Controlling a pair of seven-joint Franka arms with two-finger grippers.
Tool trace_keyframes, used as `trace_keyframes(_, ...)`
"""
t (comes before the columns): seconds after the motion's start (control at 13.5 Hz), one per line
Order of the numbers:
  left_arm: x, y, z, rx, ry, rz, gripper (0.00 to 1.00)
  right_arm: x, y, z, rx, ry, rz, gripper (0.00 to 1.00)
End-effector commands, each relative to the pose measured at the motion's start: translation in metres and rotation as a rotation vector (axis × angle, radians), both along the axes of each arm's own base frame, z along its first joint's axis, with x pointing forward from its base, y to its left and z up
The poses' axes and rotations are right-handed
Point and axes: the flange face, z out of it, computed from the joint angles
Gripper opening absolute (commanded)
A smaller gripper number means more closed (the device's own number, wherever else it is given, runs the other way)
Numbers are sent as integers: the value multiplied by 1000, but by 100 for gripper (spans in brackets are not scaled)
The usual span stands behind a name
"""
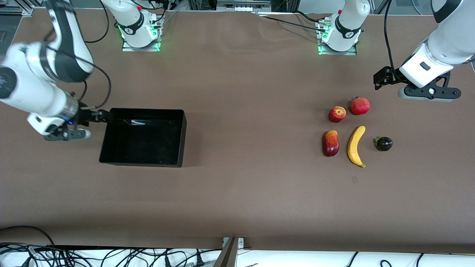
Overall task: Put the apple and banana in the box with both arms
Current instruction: 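Reach the right gripper to the black box rim and grasp it, then drag the black box toward the fruit with the right gripper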
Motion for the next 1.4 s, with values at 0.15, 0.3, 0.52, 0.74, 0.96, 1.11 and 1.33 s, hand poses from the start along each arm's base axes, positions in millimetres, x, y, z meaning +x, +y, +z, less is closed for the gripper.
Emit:
trace_keyframes(0.15,2,-4,8,-25,6,4,100,-3,-34,-57,-29,-32,12,100)
trace_keyframes(0.3,2,-4,8,-25,6,4,100,-11,-45,-83,-35,-53,0,100)
trace_keyframes(0.52,3,-4,7,-25,7,4,100,-24,-52,-116,-40,-53,-11,92)
trace_keyframes(0.74,3,-4,7,-25,7,4,100,-26,-52,-123,-40,-38,-11,32)
trace_keyframes(0.96,5,-4,7,-25,5,13,100,-27,-51,-126,-38,-23,-18,0)
trace_keyframes(1.11,5,-4,7,-25,5,15,100,-24,-50,-123,-36,-27,5,0)
trace_keyframes(1.33,6,-4,8,-25,5,15,100,-4,-17,-90,-16,-76,97,0)
